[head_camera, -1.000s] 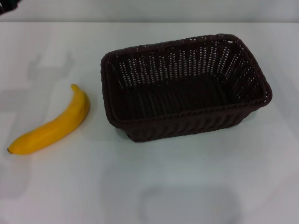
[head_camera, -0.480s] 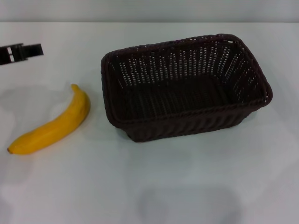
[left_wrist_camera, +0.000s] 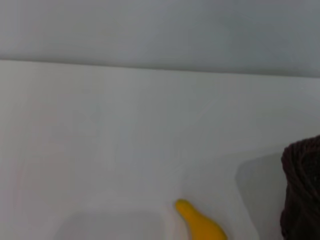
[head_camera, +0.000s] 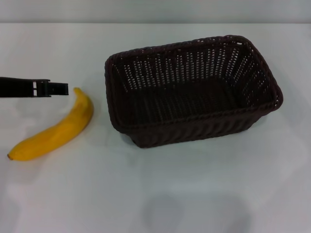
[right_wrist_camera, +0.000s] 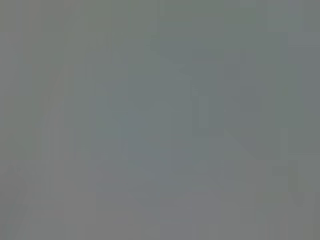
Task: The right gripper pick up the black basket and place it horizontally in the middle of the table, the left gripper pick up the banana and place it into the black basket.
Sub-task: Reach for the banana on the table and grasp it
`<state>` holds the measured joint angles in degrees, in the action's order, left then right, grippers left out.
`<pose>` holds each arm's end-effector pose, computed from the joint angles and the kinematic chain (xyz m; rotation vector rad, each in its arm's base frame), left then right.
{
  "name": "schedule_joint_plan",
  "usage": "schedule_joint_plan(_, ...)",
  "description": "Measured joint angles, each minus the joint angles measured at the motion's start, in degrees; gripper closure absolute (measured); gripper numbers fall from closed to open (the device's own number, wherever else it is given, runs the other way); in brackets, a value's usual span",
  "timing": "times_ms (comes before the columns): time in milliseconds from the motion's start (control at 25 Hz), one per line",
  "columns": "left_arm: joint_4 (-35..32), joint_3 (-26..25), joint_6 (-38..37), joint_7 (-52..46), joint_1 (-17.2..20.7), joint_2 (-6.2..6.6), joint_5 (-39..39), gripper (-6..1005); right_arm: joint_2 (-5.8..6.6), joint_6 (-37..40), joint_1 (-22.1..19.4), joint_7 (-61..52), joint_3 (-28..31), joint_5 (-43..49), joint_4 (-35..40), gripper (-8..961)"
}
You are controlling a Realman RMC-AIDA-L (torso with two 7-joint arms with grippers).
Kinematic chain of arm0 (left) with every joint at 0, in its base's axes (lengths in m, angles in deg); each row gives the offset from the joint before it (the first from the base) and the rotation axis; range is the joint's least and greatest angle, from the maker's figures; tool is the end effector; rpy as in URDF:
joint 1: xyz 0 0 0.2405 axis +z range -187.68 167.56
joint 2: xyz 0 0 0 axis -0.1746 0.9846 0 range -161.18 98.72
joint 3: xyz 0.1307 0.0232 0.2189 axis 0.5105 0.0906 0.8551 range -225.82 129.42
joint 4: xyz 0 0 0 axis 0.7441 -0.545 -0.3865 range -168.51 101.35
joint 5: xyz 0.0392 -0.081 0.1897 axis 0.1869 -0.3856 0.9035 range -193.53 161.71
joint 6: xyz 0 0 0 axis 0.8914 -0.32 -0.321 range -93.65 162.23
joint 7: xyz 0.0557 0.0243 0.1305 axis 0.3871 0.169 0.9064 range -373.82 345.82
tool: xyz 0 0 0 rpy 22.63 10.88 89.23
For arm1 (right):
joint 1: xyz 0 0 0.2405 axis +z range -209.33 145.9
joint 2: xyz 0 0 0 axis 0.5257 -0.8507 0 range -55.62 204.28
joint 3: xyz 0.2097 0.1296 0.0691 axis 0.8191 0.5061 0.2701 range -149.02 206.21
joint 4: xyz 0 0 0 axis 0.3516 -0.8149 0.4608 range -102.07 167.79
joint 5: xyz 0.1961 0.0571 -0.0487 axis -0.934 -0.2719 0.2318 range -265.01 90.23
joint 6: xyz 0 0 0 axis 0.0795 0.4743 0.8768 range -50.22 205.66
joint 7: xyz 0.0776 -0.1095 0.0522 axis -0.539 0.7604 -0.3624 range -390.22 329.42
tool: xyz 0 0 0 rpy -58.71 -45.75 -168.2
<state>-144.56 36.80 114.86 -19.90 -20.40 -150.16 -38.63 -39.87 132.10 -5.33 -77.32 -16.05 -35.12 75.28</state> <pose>-0.1905 0.3080 0.0703 -1.8861 -1.3444 0.0035 0.2810 0.4099 0.1700 -1.5611 0.2720 0.8070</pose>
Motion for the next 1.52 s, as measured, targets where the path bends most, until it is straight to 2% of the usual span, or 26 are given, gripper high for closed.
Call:
schedule_joint_plan(440,3.55,0.91,-0.96,0.29,0.63,-0.04,-0.29,110,-0.45,0.13,0.06,-0.11,-1.07,0.03,-1.51,110)
schedule_joint_plan(680,9.53,1.85,-6.50,1.72,1.62,-0.07,-2.56,110,-0.84,0.92,-0.67,-0.35,-1.83,0.02,-1.56,110)
schedule_joint_plan(1520,20.88,1.92,-15.88,4.10,0.97,-0.07,-6.17,112,-1.00,1.89,-0.87,-0.42,-2.20,0.02,-2.27,110)
